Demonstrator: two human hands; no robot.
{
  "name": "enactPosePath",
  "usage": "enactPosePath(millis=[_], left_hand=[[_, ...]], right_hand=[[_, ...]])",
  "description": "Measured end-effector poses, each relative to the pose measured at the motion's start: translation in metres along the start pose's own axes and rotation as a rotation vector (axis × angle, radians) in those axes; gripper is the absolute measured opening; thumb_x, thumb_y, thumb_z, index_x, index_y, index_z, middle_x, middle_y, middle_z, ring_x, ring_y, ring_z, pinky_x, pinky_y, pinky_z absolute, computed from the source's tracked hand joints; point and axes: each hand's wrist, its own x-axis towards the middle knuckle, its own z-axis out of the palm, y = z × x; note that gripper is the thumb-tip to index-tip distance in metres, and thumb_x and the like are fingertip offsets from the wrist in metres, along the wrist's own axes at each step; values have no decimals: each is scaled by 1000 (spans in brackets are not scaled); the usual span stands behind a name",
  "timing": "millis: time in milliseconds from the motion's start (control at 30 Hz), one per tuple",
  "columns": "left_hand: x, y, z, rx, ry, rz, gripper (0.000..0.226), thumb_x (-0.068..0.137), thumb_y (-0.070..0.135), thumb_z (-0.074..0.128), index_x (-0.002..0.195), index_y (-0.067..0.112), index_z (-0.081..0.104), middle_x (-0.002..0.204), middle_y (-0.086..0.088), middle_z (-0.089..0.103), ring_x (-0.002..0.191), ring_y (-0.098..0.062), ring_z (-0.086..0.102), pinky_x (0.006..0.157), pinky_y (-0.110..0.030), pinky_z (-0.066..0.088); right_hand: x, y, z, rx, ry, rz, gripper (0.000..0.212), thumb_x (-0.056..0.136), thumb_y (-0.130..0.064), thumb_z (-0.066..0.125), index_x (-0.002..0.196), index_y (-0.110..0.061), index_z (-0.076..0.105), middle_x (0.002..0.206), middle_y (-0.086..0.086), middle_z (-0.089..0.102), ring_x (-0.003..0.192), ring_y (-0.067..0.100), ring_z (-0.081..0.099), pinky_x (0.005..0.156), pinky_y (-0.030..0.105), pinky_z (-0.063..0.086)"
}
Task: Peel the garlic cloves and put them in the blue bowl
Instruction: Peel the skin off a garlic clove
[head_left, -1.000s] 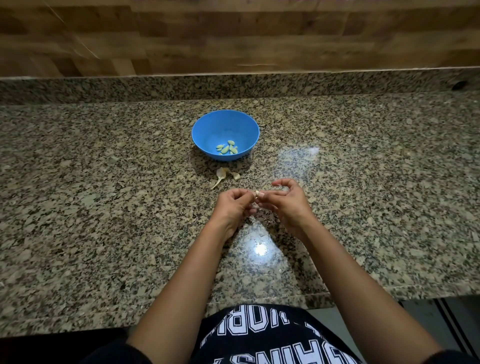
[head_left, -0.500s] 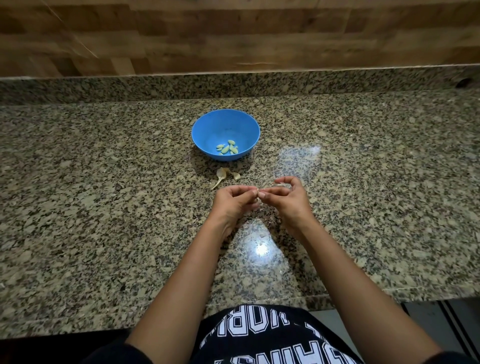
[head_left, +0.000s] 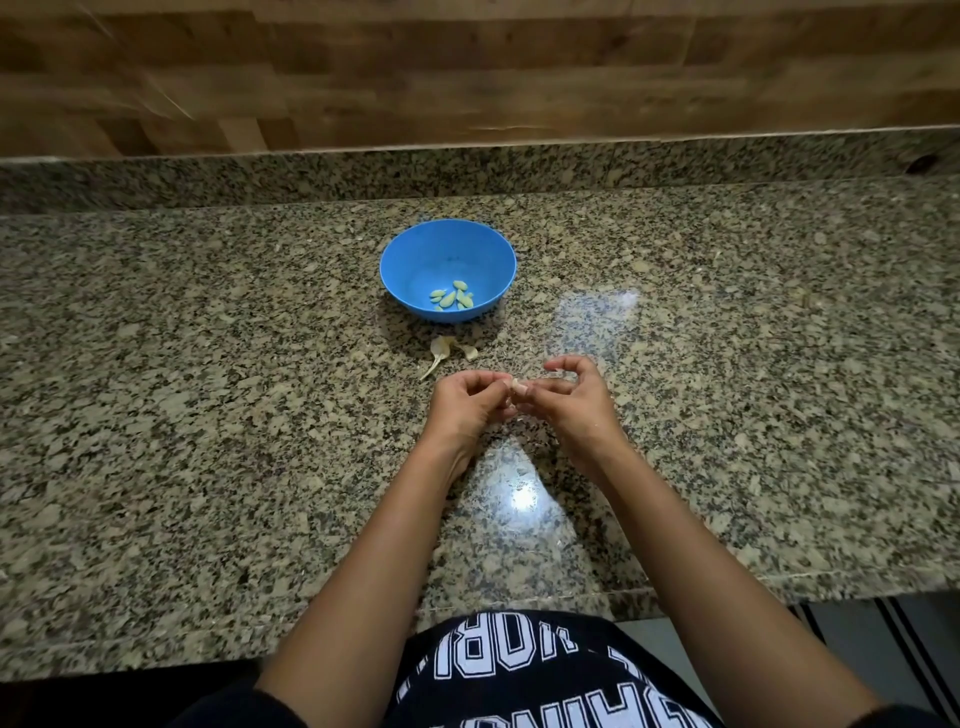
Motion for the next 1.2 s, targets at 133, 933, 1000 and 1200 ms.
enactPosePath(millis=[133,933,1000,1200], left_hand=[[3,-2,1,121,-21,31,3,89,2,58,87,3,60,83,-11,65,67,-14,62,65,-23,55],[24,-5,-8,1022,108,388,16,90,15,60,103,9,68,103,-4,61,88,-9,51,78,-15,40],[26,-7,-10,1011,100,400,16,91,14,60,103,9,69,104,-4,60,89,-8,49,79,-14,39],[17,-15,-17,987,46,458,26,95,8,48,116,7,63,109,-2,55,102,-13,51,95,-22,44]], right_hand=[[0,-1,1,25,14,18,32,81,11,60,99,-10,44,83,12,61,68,19,66,65,26,57],[68,-15,2,-553,170,-23,24,88,3,56,94,-18,45,91,11,65,85,29,67,72,41,56],[67,-14,0,-561,170,-38,19,89,1,55,90,-18,50,93,9,65,86,24,66,72,33,57],[34,-4,-14,-674,127,-135,21,94,-6,48,113,-9,56,95,3,60,74,16,60,63,26,55]])
